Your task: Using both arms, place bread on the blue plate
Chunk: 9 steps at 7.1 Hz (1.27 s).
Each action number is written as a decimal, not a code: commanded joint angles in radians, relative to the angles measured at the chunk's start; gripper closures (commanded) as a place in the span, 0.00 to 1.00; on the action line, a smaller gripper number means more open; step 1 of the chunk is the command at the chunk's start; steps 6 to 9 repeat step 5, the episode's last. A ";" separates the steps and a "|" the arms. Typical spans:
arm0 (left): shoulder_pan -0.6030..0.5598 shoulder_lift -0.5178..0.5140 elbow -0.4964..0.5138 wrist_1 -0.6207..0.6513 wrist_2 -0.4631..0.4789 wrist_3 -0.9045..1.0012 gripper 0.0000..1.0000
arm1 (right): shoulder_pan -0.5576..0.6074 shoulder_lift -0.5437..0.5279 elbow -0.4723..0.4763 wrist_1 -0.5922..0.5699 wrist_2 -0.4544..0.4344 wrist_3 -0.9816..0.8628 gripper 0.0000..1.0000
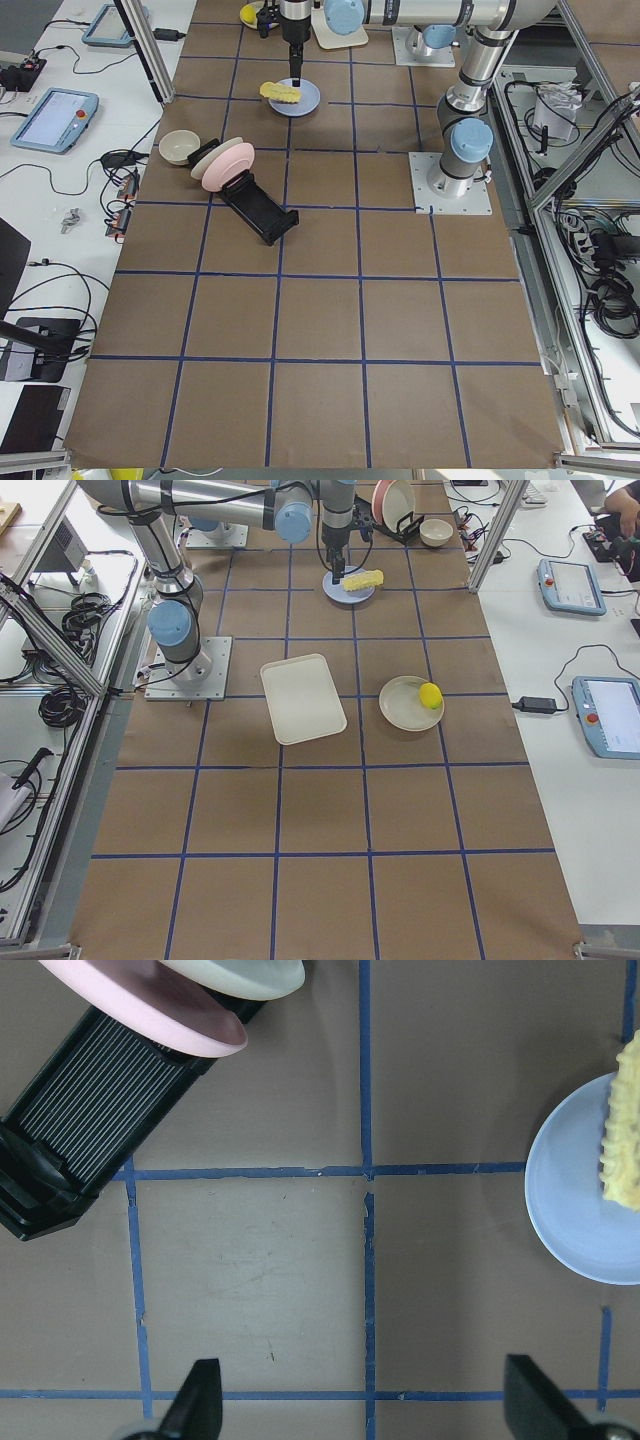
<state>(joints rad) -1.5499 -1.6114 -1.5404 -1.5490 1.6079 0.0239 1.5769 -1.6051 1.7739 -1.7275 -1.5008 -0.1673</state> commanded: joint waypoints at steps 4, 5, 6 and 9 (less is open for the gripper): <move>0.005 -0.019 0.055 -0.062 -0.006 -0.001 0.00 | 0.009 -0.113 -0.018 0.025 -0.033 0.008 0.00; 0.005 -0.019 0.063 -0.081 -0.006 -0.002 0.00 | 0.009 -0.113 -0.014 0.026 -0.033 0.014 0.00; 0.005 -0.019 0.063 -0.081 -0.006 -0.002 0.00 | 0.009 -0.113 -0.014 0.026 -0.033 0.014 0.00; 0.005 -0.019 0.063 -0.081 -0.006 -0.002 0.00 | 0.009 -0.113 -0.014 0.026 -0.033 0.014 0.00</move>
